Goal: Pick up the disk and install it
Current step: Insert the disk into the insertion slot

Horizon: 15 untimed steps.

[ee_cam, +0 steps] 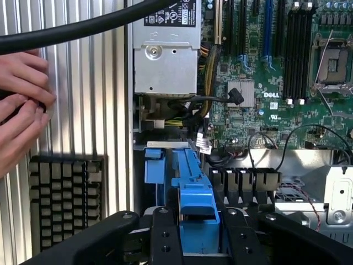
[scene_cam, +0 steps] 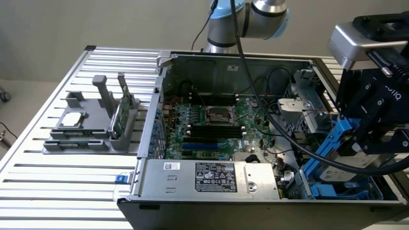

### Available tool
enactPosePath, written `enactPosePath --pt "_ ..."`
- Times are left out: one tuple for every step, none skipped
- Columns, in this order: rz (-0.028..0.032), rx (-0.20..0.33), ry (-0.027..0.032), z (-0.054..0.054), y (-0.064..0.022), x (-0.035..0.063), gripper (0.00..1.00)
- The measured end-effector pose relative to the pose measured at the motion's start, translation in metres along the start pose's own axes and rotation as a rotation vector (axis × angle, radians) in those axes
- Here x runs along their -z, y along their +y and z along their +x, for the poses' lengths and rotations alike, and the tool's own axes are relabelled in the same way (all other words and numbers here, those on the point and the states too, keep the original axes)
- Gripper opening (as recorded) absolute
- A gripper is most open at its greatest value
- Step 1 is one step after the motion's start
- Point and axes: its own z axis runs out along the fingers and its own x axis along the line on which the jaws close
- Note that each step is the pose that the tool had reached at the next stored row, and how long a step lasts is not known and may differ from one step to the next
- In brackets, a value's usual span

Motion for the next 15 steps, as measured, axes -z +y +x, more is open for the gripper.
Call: enactPosePath --pt "0.0001 0.0 0.0005 0.0 0.0001 -0.001 0.33" --pt "0.0002 0.0 0.0004 0.0 0.0003 -0.0025 0.33" --pt "0.0003 0.001 0.0008 -0.001 0.0005 -0.0036 0.33" --pt "0.0004 0.001 0.0009 -0.001 0.0008 -0.0049 0.33" --pt "0.0005 0.001 0.0011 -0.001 0.0009 -0.0062 0.33" --pt "0.0005 0.001 0.0013 -0.001 0.0012 -0.0075 0.33" --pt "0.0005 0.001 0.0016 -0.001 0.0014 -0.009 0.33" --pt "0.0005 0.001 0.0022 -0.001 0.0016 -0.0103 0.33" --pt "0.0005 0.001 0.0029 -0.001 0.0017 -0.0116 0.33" --pt "0.0005 0.001 0.0036 -0.001 0.0018 -0.0128 0.33" --pt "0.0005 0.001 0.0048 -0.001 0.0018 -0.0138 0.33" --pt "0.0005 0.001 0.0055 -0.001 0.0019 -0.0151 0.33" --pt "0.0005 0.001 0.0066 -0.001 0.0019 -0.0162 0.33" --pt "0.0005 0.001 0.0076 -0.001 0.002 -0.0175 0.33" --pt "0.0005 0.001 0.0087 -0.001 0.002 -0.0186 0.33"
